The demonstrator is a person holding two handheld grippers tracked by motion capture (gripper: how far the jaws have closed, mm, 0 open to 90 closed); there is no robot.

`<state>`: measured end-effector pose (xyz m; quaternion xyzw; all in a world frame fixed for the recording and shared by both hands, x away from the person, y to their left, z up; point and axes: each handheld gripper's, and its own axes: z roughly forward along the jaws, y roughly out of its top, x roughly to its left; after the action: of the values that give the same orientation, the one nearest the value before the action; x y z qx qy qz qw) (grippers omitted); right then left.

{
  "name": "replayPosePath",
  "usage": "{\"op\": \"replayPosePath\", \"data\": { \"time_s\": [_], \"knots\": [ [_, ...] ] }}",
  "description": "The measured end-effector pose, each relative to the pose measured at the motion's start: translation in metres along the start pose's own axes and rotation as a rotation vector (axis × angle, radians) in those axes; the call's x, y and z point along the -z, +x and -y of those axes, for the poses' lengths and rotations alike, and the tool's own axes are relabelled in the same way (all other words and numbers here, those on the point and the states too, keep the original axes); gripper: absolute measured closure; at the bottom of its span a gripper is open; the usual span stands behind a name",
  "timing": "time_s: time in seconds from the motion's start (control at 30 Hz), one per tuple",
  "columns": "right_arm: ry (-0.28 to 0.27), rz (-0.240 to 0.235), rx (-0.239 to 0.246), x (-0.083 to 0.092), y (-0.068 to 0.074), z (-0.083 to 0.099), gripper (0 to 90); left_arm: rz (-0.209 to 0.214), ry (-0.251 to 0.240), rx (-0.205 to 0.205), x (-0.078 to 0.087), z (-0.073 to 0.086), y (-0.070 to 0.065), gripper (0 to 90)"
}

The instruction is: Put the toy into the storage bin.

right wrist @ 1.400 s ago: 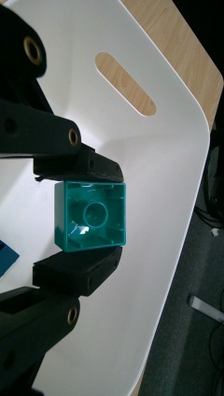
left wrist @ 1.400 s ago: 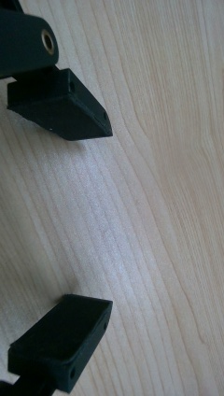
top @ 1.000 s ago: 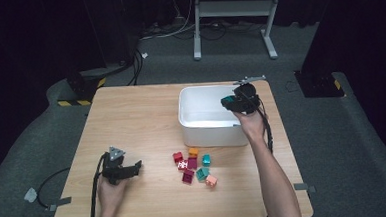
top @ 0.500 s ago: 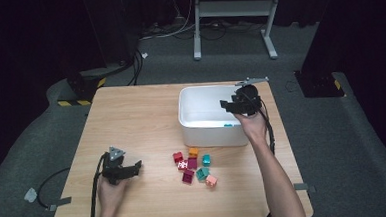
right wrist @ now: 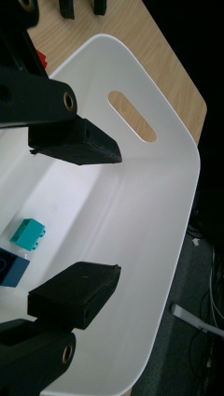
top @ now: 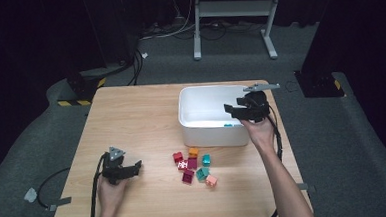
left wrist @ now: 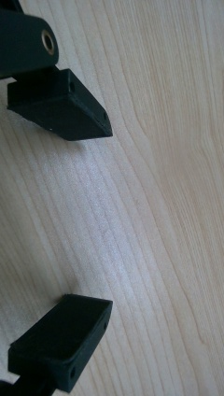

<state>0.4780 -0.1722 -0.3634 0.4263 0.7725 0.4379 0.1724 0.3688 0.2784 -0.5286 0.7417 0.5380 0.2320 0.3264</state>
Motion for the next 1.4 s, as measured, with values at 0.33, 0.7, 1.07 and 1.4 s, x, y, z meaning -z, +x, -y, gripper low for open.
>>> {"op": "replayPosePath", "data": {
  "time_s": [0.33, 0.7, 1.07, 1.4],
  "knots": [
    [-0.063, -0.027, 0.011, 0.032, 0.009, 0.018, 37.9, 0.0, 0.0, 0.0, 0.0, 0.0, 0.0, 14.6],
    [-0.099, -0.055, 0.016, 0.051, 0.018, 0.043, 38.0, 0.0, 0.0, 0.0, 0.0, 0.0, 0.0, 14.6],
    [-0.108, -0.064, 0.02, 0.059, 0.029, 0.074, 37.5, -0.001, 0.0, 0.0, 0.0, 0.0, 0.0, 14.6],
    [-0.095, -0.08, 0.029, 0.059, 0.042, 0.102, 38.0, -0.002, 0.001, 0.0, 0.0, 0.0, 0.0, 14.7]
  ]
}}
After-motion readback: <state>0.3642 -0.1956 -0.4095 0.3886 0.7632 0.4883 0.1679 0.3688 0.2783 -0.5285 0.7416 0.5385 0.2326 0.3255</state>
